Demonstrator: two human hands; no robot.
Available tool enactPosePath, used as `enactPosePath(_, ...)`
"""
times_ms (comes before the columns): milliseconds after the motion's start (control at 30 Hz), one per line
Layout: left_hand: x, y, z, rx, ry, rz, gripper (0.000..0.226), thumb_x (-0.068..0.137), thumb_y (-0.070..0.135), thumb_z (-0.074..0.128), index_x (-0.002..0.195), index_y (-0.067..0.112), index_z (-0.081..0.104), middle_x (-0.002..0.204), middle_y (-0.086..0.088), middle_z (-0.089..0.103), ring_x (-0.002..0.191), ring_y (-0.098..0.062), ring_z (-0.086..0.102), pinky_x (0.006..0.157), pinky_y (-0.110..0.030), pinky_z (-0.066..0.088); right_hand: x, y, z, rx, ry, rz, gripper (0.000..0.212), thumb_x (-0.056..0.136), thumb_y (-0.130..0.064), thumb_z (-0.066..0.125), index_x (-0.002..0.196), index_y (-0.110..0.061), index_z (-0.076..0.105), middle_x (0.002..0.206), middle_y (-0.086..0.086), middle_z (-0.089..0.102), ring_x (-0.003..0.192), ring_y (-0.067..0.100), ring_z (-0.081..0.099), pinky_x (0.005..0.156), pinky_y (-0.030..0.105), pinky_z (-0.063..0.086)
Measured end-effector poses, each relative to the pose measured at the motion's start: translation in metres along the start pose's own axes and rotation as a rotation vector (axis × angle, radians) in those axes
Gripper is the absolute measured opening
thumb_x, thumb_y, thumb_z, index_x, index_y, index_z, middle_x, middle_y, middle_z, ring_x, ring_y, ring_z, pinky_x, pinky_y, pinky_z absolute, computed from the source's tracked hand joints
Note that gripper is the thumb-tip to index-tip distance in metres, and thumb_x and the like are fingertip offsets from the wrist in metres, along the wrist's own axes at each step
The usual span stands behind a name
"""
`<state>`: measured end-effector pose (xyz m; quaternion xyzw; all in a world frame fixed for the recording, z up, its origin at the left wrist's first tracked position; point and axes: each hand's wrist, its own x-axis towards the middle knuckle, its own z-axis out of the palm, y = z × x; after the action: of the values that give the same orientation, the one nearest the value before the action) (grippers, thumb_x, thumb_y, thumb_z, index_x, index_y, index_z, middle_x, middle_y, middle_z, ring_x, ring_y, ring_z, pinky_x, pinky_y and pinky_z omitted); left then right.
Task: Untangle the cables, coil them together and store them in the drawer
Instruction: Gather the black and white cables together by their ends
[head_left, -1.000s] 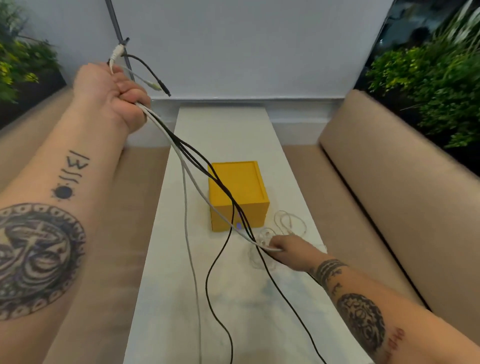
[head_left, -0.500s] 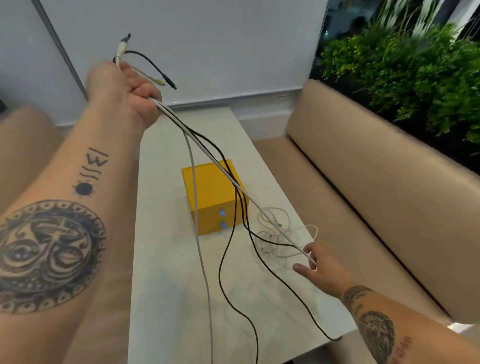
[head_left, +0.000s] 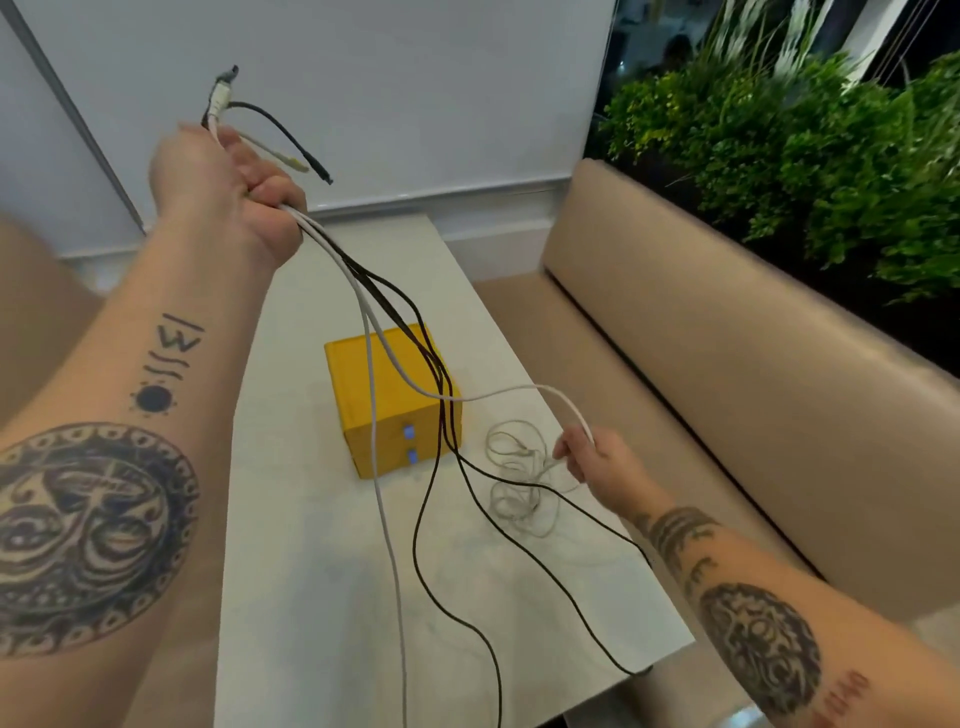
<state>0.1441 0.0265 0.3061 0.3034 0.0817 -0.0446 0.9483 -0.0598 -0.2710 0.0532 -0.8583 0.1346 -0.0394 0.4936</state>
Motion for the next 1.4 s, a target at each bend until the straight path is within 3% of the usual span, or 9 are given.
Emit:
enactPosePath(200, -0.009, -0.007, -0.008, -0.024, 0.069, 0.007, 0.047, 0.105, 0.026, 0.03, 0.061, 0.02, 0.044, 0.052, 0.011, 0.026, 0.039, -0.006, 0.02, 0.035, -0.019, 0.015, 0.039, -0.122, -0.024, 0.403, -0.215, -0.184, 0.06, 0.097, -0.058, 0.03, 0.083, -0.011, 0.065, 0.053, 0.006, 0.042, 0.04, 0.013, 0.029, 0.042, 0.018, 0.022)
enactPosePath(333, -0.015, -0.007, -0.005, -0.005, 0.09, 0.029, 0.043, 0.104, 0.023, 0.03, 0.063, 0.02, 0.043, 0.052, 0.011, 0.024, 0.039, -0.006, 0.02, 0.035, -0.019, 0.014, 0.057, -0.154, -0.055, 0.482, -0.465, -0.004, 0.069, 0.102, -0.063, 0.022, 0.1, -0.009, 0.064, 0.061, 0.008, 0.044, 0.039, 0.011, 0.022, 0.042, 0.019, 0.012)
enactPosePath(567, -0.018, -0.009, 0.003, -0.02, 0.059, 0.046, 0.045, 0.105, 0.027, 0.032, 0.063, 0.019, 0.044, 0.051, 0.011, 0.025, 0.039, -0.006, 0.02, 0.035, -0.019, 0.014, 0.045, -0.082, -0.081, 0.552, -1.082, 0.371, 0.067, 0.08, -0.056, 0.074, 0.116, 0.001, 0.07, 0.079, 0.016, 0.069, 0.036, 0.016, 0.054, 0.028, 0.017, 0.032)
enactPosePath(733, -0.024, -0.006, 0.019, -0.065, -0.003, 0.022, 0.046, 0.107, 0.028, 0.033, 0.064, 0.018, 0.046, 0.052, 0.011, 0.027, 0.039, -0.006, 0.022, 0.033, -0.019, 0.017, -0.006, 0.037, -0.048, 0.409, -1.145, 0.697, 0.073, 0.089, -0.059, 0.063, 0.137, -0.005, 0.056, 0.126, 0.014, 0.064, 0.091, 0.027, 0.071, 0.076, 0.039, 0.06)
enactPosePath(833, -0.034, -0.012, 0.028, -0.056, -0.044, 0.002, 0.048, 0.108, 0.032, 0.033, 0.065, 0.017, 0.047, 0.052, 0.011, 0.028, 0.038, -0.005, 0.023, 0.032, -0.019, 0.016, -0.025, 0.074, -0.025, 0.325, -0.8, 0.895, 0.063, 0.084, -0.059, 0.068, 0.115, -0.005, 0.061, 0.114, 0.011, 0.059, 0.099, 0.033, 0.067, 0.088, 0.049, 0.055)
enactPosePath(933, -0.042, -0.014, 0.033, -0.081, -0.062, -0.035, 0.045, 0.107, 0.031, 0.037, 0.065, 0.016, 0.048, 0.052, 0.01, 0.03, 0.038, -0.005, 0.023, 0.032, -0.019, 0.016, -0.015, 0.073, -0.014, 0.078, -0.11, 0.689, 0.05, 0.092, -0.06, 0.058, 0.097, -0.01, 0.06, 0.099, 0.008, 0.058, 0.083, 0.024, 0.057, 0.081, 0.042, 0.052)
enactPosePath(1033, -0.048, -0.014, 0.035, -0.086, -0.093, -0.069, 0.044, 0.106, 0.03, 0.037, 0.066, 0.015, 0.049, 0.051, 0.01, 0.03, 0.037, -0.005, 0.024, 0.032, -0.018, 0.016, -0.002, 0.039, -0.003, 0.023, 0.165, 0.313, 0.047, 0.093, -0.06, 0.048, 0.082, -0.016, 0.057, 0.083, 0.002, 0.06, 0.082, 0.025, 0.056, 0.079, 0.038, 0.046)
enactPosePath(1200, -0.057, -0.017, 0.043, -0.049, -0.14, -0.103, 0.048, 0.108, 0.034, 0.036, 0.066, 0.015, 0.049, 0.05, 0.01, 0.029, 0.038, -0.005, 0.023, 0.032, -0.018, 0.016, 0.003, -0.041, 0.026, 0.114, -0.351, 0.006, 0.075, 0.072, -0.077, 0.051, 0.133, -0.035, 0.044, 0.135, -0.013, 0.054, 0.129, 0.009, 0.05, 0.104, 0.032, 0.039)
enactPosePath(1400, -0.059, -0.014, 0.045, -0.062, -0.145, -0.061, 0.047, 0.109, 0.04, 0.033, 0.071, 0.016, 0.049, 0.051, 0.01, 0.029, 0.037, -0.005, 0.023, 0.032, -0.018, 0.015, -0.017, -0.097, 0.069, 0.233, -0.556, -0.155, 0.112, 0.053, -0.055, 0.089, 0.144, -0.032, 0.027, 0.125, -0.002, 0.058, 0.117, 0.014, 0.062, 0.095, 0.04, 0.055)
